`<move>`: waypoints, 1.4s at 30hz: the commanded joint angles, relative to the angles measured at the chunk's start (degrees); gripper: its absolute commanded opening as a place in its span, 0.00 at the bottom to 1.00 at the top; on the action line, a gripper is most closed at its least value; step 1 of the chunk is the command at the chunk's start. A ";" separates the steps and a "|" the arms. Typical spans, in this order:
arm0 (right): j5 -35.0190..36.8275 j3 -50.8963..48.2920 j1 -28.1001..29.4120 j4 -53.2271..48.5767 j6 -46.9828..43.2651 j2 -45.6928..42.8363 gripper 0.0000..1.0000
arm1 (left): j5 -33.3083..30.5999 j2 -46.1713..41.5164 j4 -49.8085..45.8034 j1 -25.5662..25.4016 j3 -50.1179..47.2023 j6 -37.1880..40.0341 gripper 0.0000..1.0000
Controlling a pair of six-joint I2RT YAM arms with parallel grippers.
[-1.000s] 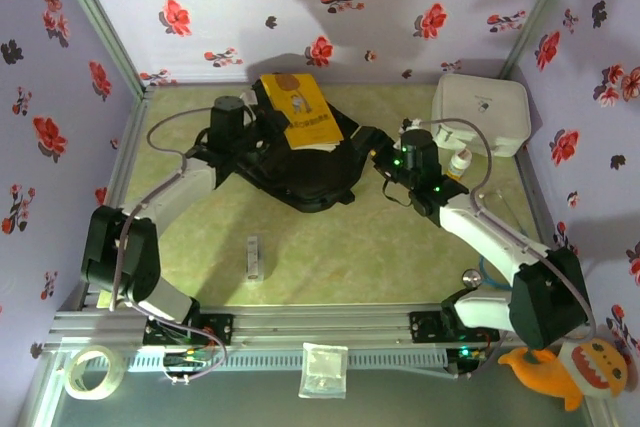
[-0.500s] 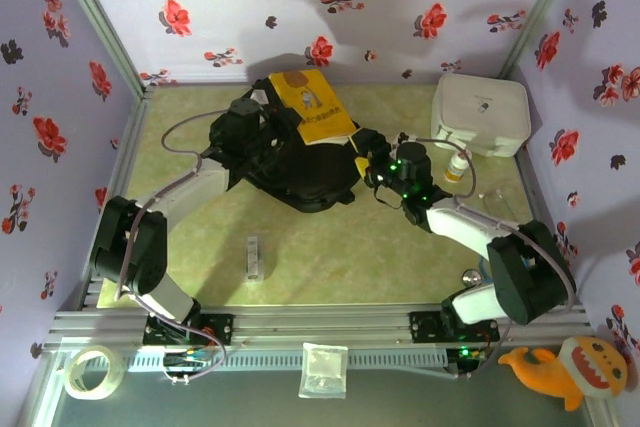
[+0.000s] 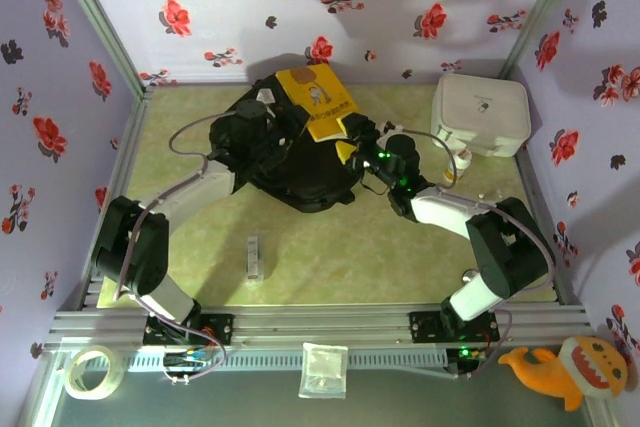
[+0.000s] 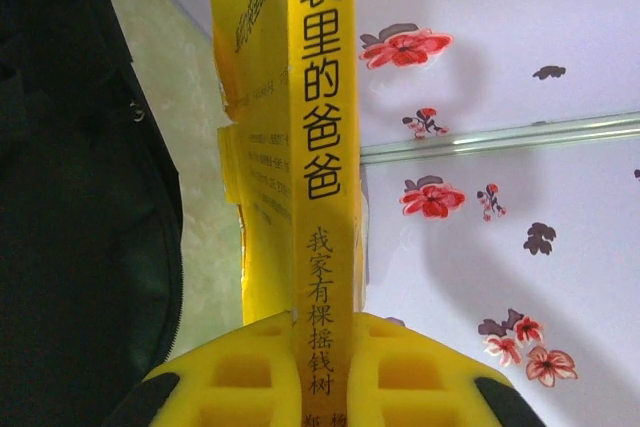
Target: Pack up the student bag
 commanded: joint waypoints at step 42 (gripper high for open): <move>10.22 3.04 -11.54 -42.59 -31.01 -22.63 0.06 | -6.16 -7.22 -44.48 -6.21 9.96 58.58 0.93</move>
